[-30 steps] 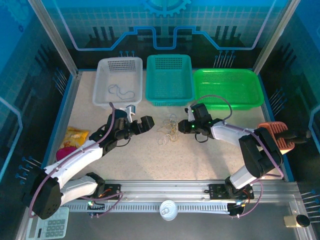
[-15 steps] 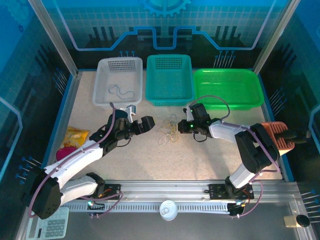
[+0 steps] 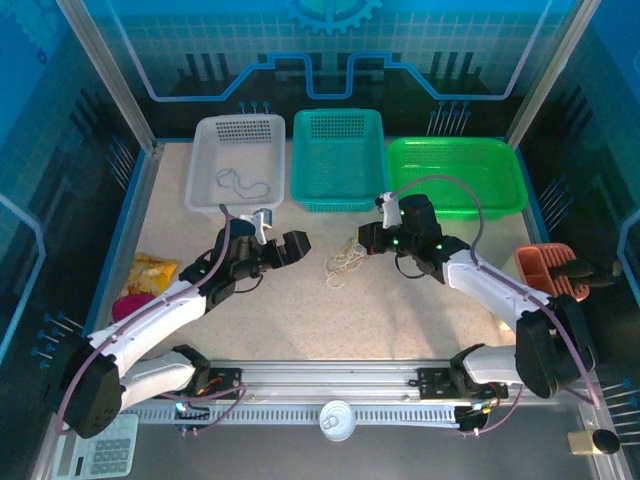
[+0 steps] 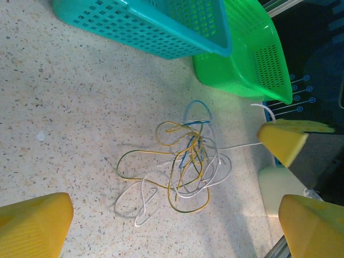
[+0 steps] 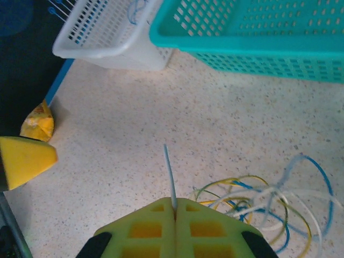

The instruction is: Untangle the cables

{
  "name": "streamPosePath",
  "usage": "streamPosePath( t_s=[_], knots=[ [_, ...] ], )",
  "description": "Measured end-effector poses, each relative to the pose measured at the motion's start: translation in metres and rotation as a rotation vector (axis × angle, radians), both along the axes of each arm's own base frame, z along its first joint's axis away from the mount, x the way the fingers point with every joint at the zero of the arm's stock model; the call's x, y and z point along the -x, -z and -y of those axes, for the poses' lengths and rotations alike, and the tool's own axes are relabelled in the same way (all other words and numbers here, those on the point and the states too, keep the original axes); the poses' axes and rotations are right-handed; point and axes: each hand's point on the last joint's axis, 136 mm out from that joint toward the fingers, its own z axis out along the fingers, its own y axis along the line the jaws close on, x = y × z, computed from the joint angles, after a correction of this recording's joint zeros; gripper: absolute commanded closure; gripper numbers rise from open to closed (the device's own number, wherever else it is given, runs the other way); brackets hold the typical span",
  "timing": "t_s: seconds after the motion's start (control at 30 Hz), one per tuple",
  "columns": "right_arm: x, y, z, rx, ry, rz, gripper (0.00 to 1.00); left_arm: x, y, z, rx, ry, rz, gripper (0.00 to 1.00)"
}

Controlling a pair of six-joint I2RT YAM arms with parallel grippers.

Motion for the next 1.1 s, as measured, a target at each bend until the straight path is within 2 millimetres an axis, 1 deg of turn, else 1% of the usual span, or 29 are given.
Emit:
streamPosePath(
  t_s=[0.13, 0.2, 0.27, 0.43, 0.57, 0.7, 0.83, 0.97, 1.1],
  knots=[
    [0.003, -0.017, -0.001, -0.020, -0.018, 0.049, 1.00, -0.001, -0.003, 0.001, 0.010, -0.002, 0.007, 0.01],
    [0.003, -0.022, -0.001, -0.026, -0.023, 0.070, 1.00, -0.002, -0.004, 0.002, 0.024, -0.005, 0.002, 0.01],
    [0.002, -0.023, -0.002, -0.030, -0.024, 0.079, 1.00, -0.003, -0.004, 0.004, 0.036, 0.000, 0.003, 0.01],
    [0.004, -0.019, -0.001, -0.033, -0.019, 0.066, 1.00, -0.006, -0.006, 0.015, 0.052, 0.040, 0.002, 0.01],
    [0.005, -0.022, -0.001, -0.050, -0.009, 0.060, 1.00, -0.005, -0.001, 0.027, 0.038, 0.099, 0.005, 0.04],
    [0.008, -0.034, 0.000, -0.074, -0.007, 0.080, 1.00, 0.004, 0.010, 0.043, -0.006, 0.179, 0.021, 0.05],
    [0.009, -0.039, 0.000, -0.090, -0.003, 0.077, 1.00, 0.012, 0.017, 0.058, -0.054, 0.253, 0.043, 0.05],
    [0.010, -0.042, -0.002, -0.102, -0.005, 0.072, 1.00, 0.011, 0.019, 0.075, -0.086, 0.313, 0.081, 0.06],
    [0.011, -0.045, -0.006, -0.110, -0.012, 0.070, 1.00, 0.005, 0.023, 0.088, -0.110, 0.348, 0.102, 0.06]
  ],
)
